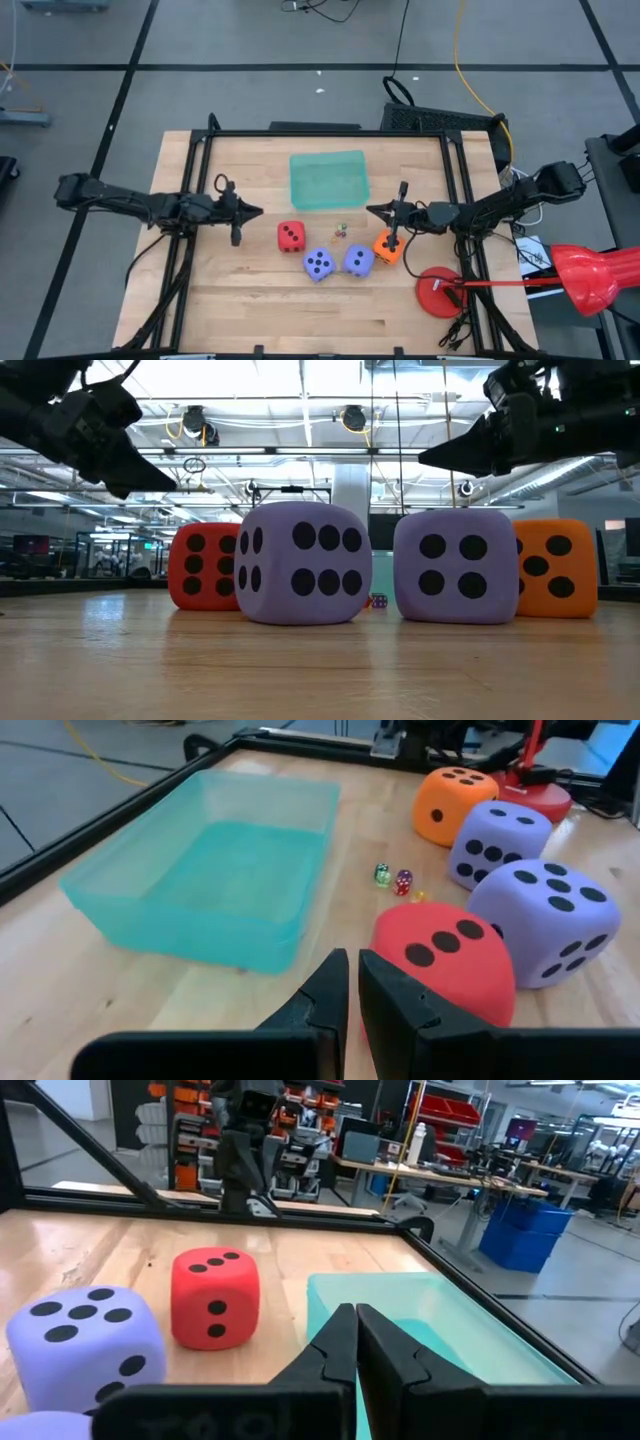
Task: Pick & Place Dice
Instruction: Put the large orange dice into the basket
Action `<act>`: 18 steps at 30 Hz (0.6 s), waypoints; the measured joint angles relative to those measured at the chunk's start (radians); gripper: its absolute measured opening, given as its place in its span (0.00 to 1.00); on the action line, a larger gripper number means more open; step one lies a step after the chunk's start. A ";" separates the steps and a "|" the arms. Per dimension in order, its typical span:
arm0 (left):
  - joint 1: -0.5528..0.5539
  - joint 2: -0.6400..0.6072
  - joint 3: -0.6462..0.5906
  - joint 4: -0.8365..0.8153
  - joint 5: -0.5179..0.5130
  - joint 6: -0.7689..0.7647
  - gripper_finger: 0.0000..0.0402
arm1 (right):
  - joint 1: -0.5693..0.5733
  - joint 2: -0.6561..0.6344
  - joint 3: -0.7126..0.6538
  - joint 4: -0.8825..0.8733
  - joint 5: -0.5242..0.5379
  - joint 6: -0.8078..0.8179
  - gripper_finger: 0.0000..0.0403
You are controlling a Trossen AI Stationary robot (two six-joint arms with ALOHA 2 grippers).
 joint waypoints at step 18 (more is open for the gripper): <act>-0.001 0.198 0.051 0.079 0.046 -0.050 0.09 | 0.004 0.000 0.040 -0.060 0.059 0.026 0.06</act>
